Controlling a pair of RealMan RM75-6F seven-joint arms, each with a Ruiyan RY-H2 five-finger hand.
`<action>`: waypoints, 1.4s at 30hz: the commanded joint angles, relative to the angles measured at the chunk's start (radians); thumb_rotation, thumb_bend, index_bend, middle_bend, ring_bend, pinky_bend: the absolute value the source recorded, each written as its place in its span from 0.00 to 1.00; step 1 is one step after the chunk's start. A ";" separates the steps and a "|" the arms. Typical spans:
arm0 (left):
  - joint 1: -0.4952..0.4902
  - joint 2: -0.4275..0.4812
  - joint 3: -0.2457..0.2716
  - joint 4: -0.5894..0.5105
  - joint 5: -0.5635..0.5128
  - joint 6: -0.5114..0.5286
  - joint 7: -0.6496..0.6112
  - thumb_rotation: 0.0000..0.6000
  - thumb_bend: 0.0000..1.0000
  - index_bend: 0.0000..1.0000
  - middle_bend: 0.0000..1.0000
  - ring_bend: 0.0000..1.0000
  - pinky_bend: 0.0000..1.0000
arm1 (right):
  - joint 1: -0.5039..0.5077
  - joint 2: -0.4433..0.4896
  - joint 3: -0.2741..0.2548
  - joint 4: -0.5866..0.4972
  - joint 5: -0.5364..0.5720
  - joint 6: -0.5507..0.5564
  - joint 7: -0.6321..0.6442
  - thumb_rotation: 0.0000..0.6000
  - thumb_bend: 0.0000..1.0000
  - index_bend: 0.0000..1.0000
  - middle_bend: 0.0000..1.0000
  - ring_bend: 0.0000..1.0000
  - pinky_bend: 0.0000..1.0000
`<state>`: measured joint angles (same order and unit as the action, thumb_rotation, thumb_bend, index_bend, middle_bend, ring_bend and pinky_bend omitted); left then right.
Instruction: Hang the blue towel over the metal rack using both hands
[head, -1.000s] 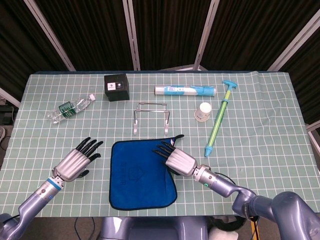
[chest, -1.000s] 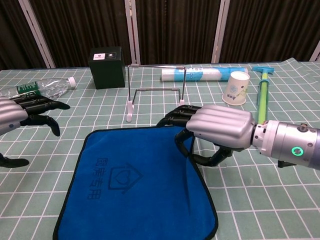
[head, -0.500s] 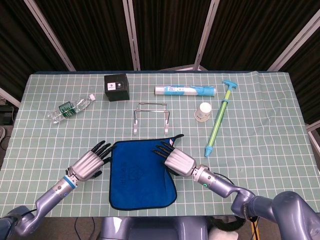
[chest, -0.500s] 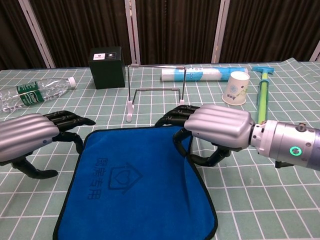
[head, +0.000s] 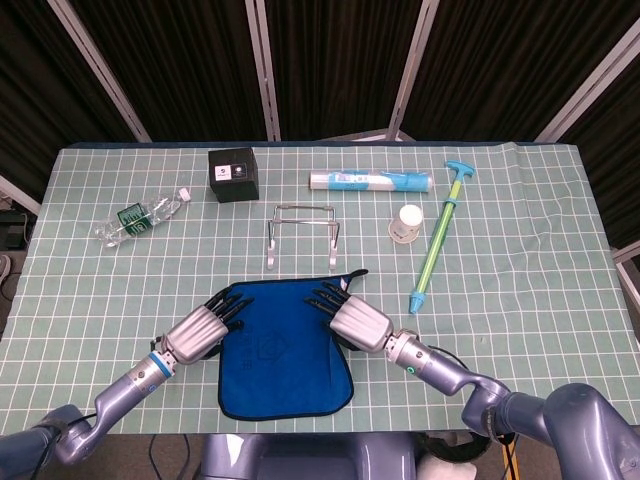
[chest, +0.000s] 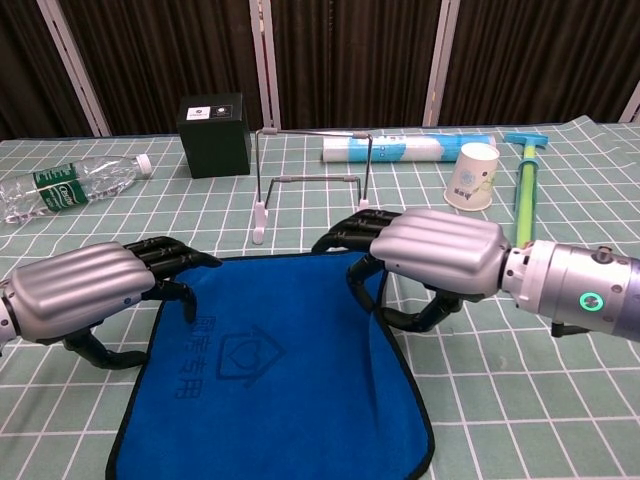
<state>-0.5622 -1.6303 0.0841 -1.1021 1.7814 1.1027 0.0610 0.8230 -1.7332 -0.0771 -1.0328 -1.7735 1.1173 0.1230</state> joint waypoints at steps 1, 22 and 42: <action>-0.001 -0.006 0.004 0.010 -0.004 0.002 -0.002 1.00 0.29 0.36 0.00 0.00 0.00 | -0.001 -0.001 -0.001 0.004 0.000 0.000 0.004 1.00 0.50 0.67 0.07 0.00 0.00; -0.017 -0.041 0.023 0.038 -0.024 0.013 -0.019 1.00 0.29 0.36 0.00 0.00 0.00 | -0.003 -0.004 -0.005 0.017 -0.006 0.010 0.019 1.00 0.50 0.69 0.07 0.00 0.00; -0.036 -0.040 0.022 -0.005 -0.047 0.001 -0.010 1.00 0.56 0.53 0.00 0.00 0.00 | -0.007 0.010 -0.006 0.000 -0.006 0.015 0.015 1.00 0.50 0.71 0.07 0.00 0.00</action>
<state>-0.5980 -1.6697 0.1068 -1.1061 1.7353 1.1034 0.0522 0.8158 -1.7233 -0.0829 -1.0320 -1.7798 1.1324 0.1383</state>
